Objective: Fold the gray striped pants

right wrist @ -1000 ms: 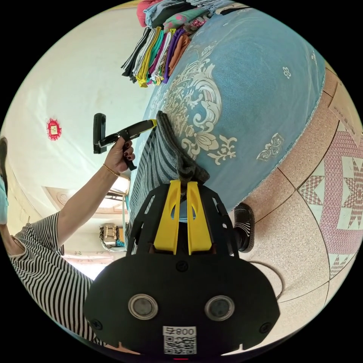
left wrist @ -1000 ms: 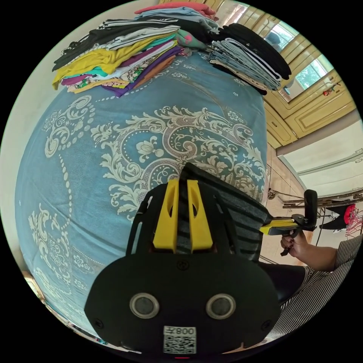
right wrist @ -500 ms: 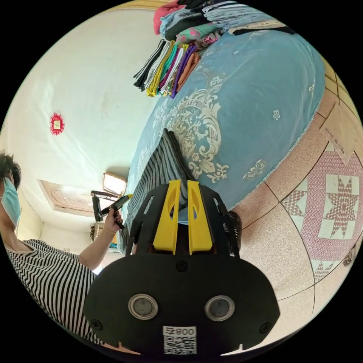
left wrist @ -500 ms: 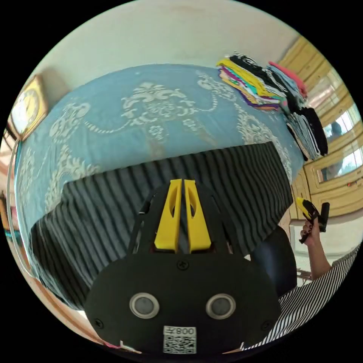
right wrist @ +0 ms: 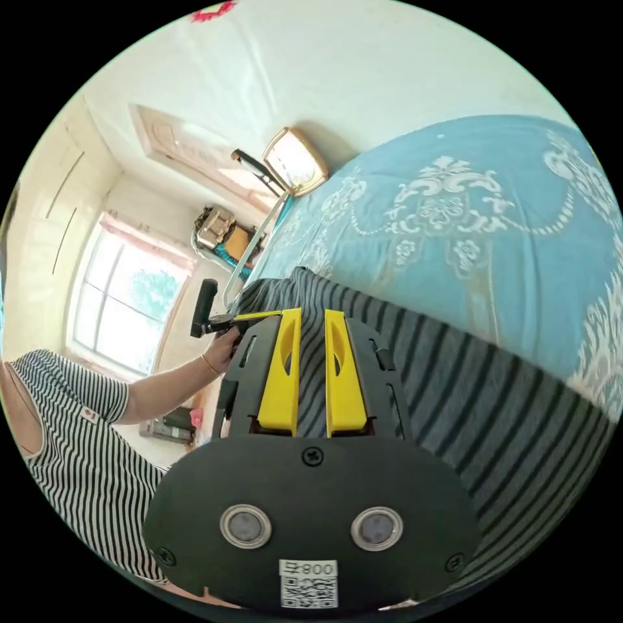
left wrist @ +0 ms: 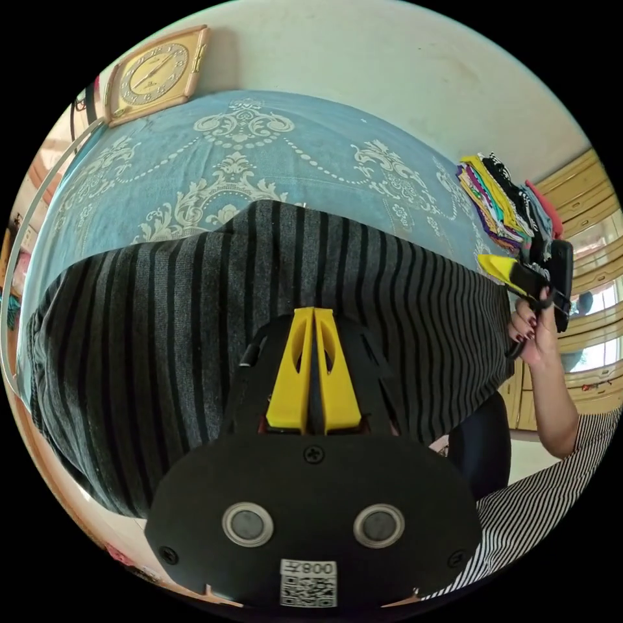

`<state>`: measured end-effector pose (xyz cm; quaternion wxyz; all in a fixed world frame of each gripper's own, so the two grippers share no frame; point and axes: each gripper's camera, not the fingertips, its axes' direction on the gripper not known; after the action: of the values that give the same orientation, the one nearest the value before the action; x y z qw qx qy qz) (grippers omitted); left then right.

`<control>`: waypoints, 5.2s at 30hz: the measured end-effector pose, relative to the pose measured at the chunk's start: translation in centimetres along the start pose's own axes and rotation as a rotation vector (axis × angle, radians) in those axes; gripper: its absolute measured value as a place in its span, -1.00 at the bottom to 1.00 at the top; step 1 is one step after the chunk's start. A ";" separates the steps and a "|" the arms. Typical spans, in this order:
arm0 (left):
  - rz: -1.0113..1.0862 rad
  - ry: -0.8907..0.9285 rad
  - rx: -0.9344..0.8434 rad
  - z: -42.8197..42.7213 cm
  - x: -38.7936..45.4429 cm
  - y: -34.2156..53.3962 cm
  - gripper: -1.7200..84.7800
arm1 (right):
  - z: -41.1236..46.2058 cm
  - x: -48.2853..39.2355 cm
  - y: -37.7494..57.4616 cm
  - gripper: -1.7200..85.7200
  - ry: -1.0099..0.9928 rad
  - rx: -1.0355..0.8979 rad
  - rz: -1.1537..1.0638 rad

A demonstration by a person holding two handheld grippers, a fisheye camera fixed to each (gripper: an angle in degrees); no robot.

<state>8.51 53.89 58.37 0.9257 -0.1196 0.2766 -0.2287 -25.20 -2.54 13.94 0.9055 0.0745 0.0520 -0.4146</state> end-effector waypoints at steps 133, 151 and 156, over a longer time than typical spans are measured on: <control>0.885 0.253 -0.339 -3.7 69.2 -11.3 -0.84 | -33.2 9.3 53.9 -0.81 -0.130 0.732 0.903; 0.675 0.355 -0.488 1.1 74.4 -22.0 -0.55 | -27.9 -4.4 41.7 -0.83 0.187 0.468 0.358; 0.780 0.156 -0.534 2.5 75.5 -20.4 -0.57 | -24.6 -6.6 39.3 -0.83 0.213 0.411 0.297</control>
<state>58.69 -0.52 32.93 0.8558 -0.2227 0.4187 0.2066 -0.46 32.10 -5.64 0.9116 0.3066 0.0505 -0.2690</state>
